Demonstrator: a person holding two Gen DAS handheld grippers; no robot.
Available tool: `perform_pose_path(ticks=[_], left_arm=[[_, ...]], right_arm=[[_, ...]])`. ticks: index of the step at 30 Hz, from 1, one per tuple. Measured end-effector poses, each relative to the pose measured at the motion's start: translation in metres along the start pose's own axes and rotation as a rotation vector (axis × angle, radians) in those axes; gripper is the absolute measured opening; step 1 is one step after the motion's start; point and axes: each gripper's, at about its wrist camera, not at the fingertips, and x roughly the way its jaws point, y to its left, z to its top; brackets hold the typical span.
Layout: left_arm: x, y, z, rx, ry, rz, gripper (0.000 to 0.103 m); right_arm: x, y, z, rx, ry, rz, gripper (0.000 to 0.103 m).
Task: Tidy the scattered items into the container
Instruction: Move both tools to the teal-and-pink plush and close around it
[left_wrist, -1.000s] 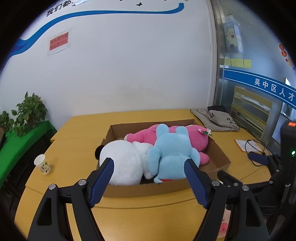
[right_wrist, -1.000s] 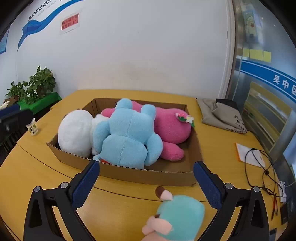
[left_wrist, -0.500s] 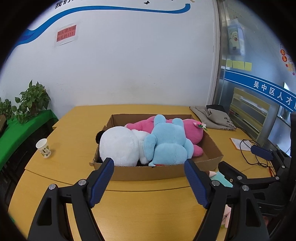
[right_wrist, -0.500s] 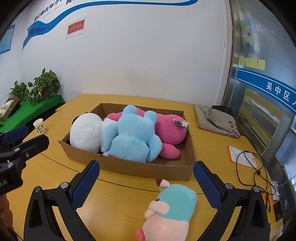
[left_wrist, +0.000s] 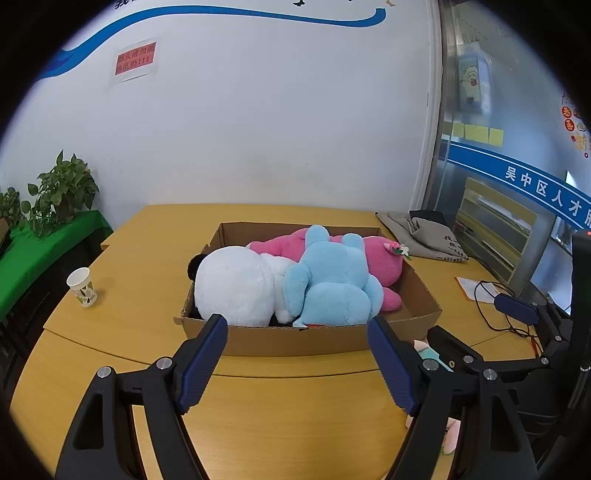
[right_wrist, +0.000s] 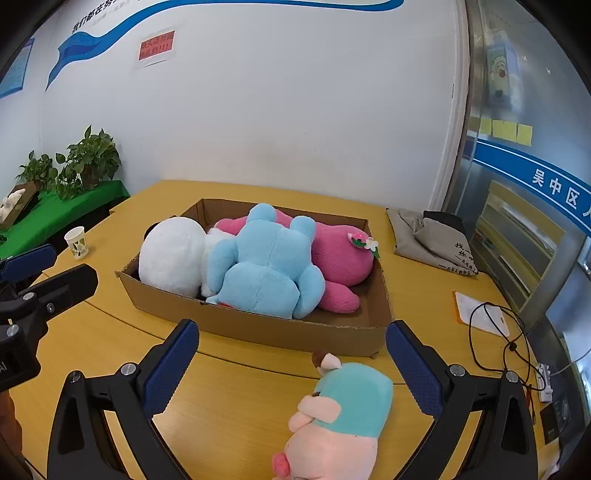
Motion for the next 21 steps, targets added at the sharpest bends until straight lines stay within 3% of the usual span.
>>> perform_pose_path(ticks=[13,17,21], left_arm=[[0.021,-0.009,-0.006,0.002,0.065,-0.06,0.078],[0.038,-0.018,-0.013,0.0,0.118,-0.114,0.078],[0.058,-0.034,-0.021,0.005,0.178,-0.187,0.078]], right_arm=[[0.001,-0.034,-0.009,0.061,0.005,0.012,0.103],[0.0,-0.067,-0.028,0.112,0.025,0.006,0.103],[0.019,-0.1,-0.064,0.204,0.12,0.032,0.103]])
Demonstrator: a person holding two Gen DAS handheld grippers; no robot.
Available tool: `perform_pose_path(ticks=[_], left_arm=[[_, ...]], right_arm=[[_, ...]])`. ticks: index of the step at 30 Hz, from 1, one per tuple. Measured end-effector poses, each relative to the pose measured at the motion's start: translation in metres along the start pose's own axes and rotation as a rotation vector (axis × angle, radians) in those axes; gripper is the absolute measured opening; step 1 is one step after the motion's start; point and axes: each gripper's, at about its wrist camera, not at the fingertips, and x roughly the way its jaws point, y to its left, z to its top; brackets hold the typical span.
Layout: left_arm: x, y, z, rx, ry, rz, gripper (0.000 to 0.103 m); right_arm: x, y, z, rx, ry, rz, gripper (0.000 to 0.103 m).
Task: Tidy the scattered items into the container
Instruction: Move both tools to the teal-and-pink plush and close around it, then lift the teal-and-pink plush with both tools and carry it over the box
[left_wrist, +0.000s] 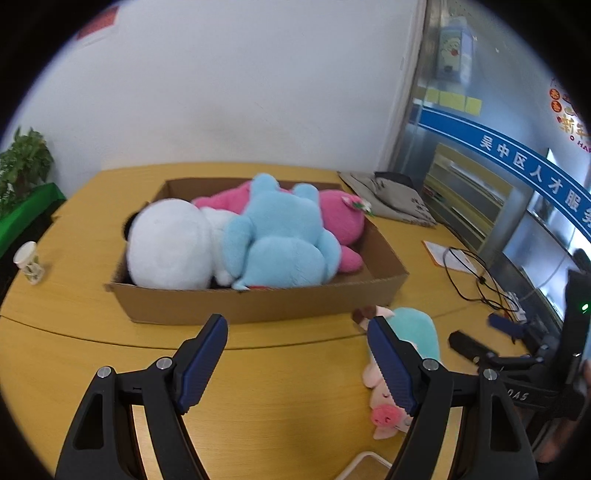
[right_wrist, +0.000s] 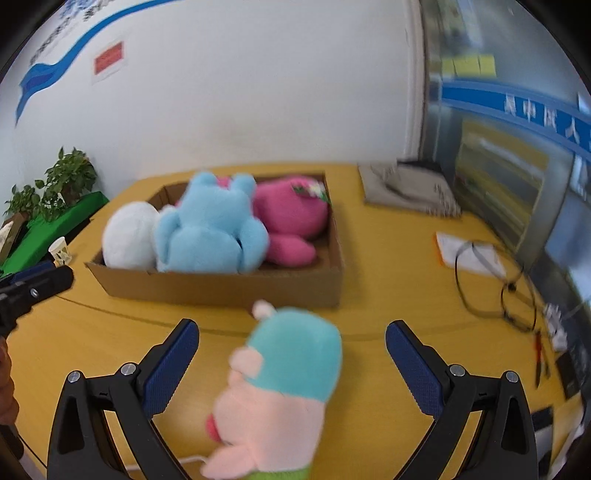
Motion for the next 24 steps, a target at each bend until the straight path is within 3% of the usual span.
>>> perform_pose_path(ticks=[4,8,11,14,20,24], left_arm=[[0.027,-0.007,-0.001,-0.026,0.076,-0.065,0.078],[0.053,-0.023,-0.005,-0.012,0.133,-0.115,0.078],[0.075,-0.037,-0.008,0.006,0.188,-0.142,0.078],[0.099,-0.048,-0.013,0.01,0.255,-0.181,0.078],[0.123,-0.057,-0.026,0.001,0.314,-0.255,0.08],[0.136,-0.055,-0.03,-0.063,0.364,-0.332,0.081]], right_arm=[[0.027,-0.027,-0.029,0.137,0.103,0.129,0.103],[0.05,-0.022,-0.049,0.114,0.188,0.155,0.103],[0.066,-0.025,-0.063,0.186,0.241,0.26,0.099],[0.063,-0.015,-0.068,0.147,0.222,0.311,0.088],[0.053,0.006,-0.075,0.022,0.196,0.305,0.083],[0.053,0.003,-0.079,0.021,0.196,0.321,0.081]])
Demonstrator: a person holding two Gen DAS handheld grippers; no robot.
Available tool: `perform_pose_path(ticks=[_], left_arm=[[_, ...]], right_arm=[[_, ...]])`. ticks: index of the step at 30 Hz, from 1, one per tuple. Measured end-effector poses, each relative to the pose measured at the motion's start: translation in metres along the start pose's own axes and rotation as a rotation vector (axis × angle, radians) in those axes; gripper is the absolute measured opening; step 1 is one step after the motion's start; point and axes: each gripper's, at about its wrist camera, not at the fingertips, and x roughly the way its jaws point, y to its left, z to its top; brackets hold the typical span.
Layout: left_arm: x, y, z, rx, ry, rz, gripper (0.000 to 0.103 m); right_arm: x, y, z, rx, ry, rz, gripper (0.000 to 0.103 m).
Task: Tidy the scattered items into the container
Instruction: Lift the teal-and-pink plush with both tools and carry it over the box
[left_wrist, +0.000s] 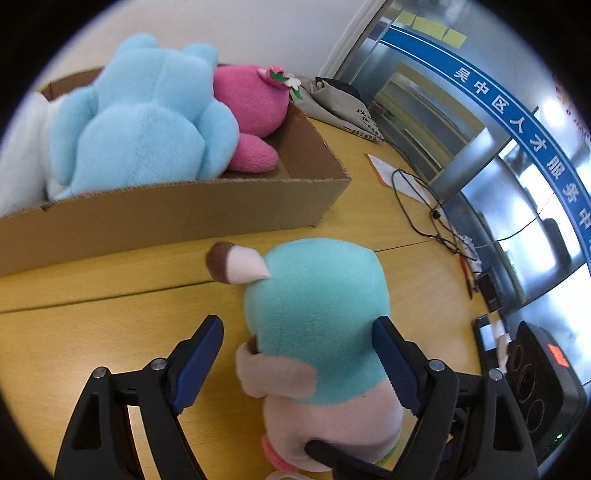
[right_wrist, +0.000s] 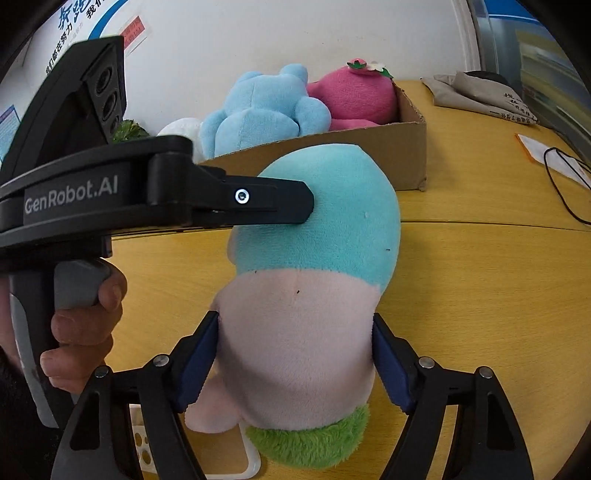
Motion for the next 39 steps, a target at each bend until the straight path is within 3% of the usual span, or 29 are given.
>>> perform_pose_path(ticks=[1,4,8,11,15,18,22,28,39], left_arm=[[0.004,-0.001,0.0,-0.006,0.014,-0.015,0.081],[0.008,-0.013,-0.005,0.073,-0.001,0.052,0.08],[0.003,-0.013,-0.003,0.062,0.01,0.037,0.067],[-0.006,-0.02,-0.004,0.087,0.007,0.068,0.063],[-0.03,-0.026,-0.002,0.101,-0.05,0.099,0.062],[-0.055,-0.03,0.013,0.116,-0.096,0.09,0.062],[-0.081,-0.04,0.04,0.175,-0.158,0.117,0.062],[-0.101,-0.038,0.09,0.193,-0.222,0.094,0.062],[-0.091,-0.032,0.169,0.184,-0.294,0.068,0.062]], right_arm=[[0.001,0.0,0.0,-0.003,0.001,0.003,0.081],[0.001,0.009,0.0,-0.06,0.0,-0.011,0.08],[-0.001,0.009,0.001,-0.046,-0.014,-0.014,0.075],[-0.005,0.009,0.001,-0.039,-0.029,-0.005,0.072],[-0.008,0.021,0.008,-0.062,-0.032,-0.007,0.072],[-0.022,0.034,0.02,-0.099,-0.085,0.002,0.071],[-0.037,0.044,0.052,-0.136,-0.148,0.017,0.071],[-0.044,0.051,0.104,-0.193,-0.218,0.019,0.072],[-0.034,0.031,0.198,-0.272,-0.241,-0.012,0.072]])
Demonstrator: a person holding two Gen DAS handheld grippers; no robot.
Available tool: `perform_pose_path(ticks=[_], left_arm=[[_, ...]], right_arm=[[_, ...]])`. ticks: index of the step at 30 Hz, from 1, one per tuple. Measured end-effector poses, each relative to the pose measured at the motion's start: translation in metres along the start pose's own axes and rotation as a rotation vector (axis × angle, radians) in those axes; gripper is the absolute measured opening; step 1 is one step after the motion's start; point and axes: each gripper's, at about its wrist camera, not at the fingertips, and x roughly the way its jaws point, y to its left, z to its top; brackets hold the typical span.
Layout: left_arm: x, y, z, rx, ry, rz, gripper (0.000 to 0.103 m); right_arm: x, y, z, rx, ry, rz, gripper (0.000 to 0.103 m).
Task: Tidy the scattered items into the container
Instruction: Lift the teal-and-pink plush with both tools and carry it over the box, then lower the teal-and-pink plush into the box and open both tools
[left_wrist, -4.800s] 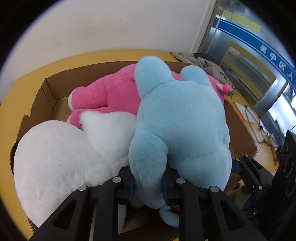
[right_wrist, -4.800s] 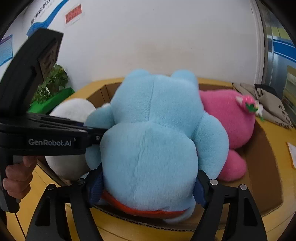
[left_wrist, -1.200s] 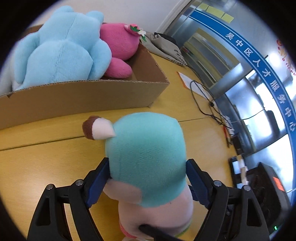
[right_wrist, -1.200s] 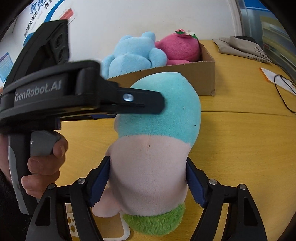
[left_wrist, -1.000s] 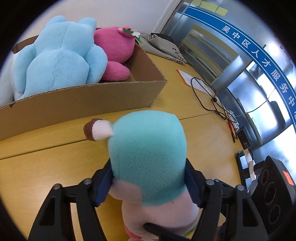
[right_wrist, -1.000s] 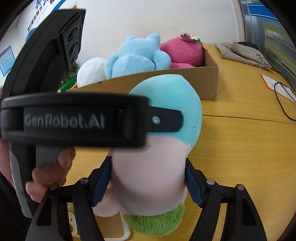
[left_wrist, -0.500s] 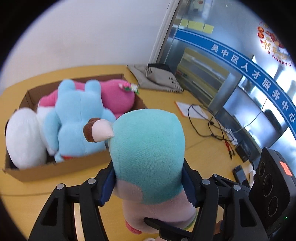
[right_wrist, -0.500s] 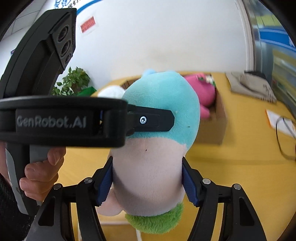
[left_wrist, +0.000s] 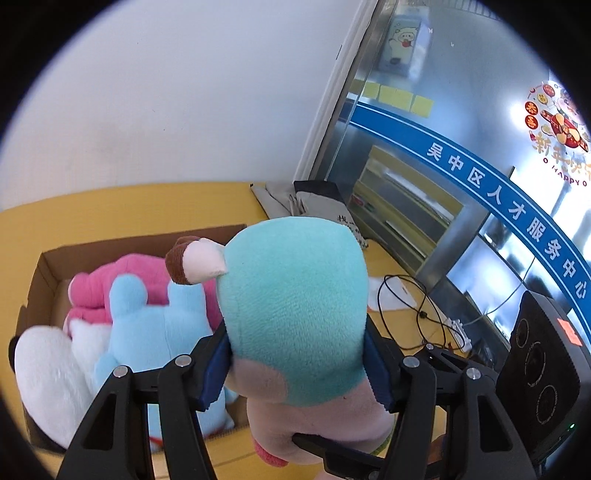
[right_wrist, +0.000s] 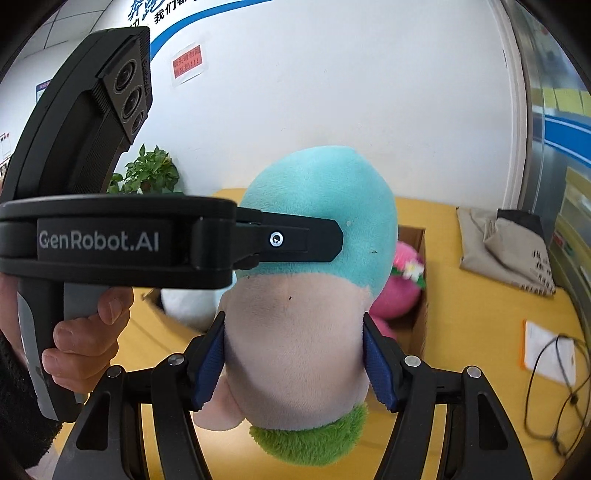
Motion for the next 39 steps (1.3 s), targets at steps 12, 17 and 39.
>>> perform_pose_path(ticks=[12,17,39], left_arm=[[0.091,0.054,-0.001,-0.056,0.109,0.038,0.062],[0.12,0.041,-0.02,0.006,0.153,0.072,0.063],[-0.008,0.043,-0.048,0.024,-0.054,0.178,0.076]], right_arm=[[0.085,-0.047,0.003,0.006,0.044,0.037,0.072],[0.117,-0.07,-0.028,0.053,0.099,0.041,0.073],[0.078,-0.077,-0.071,0.145,0.065,0.012,0.102]])
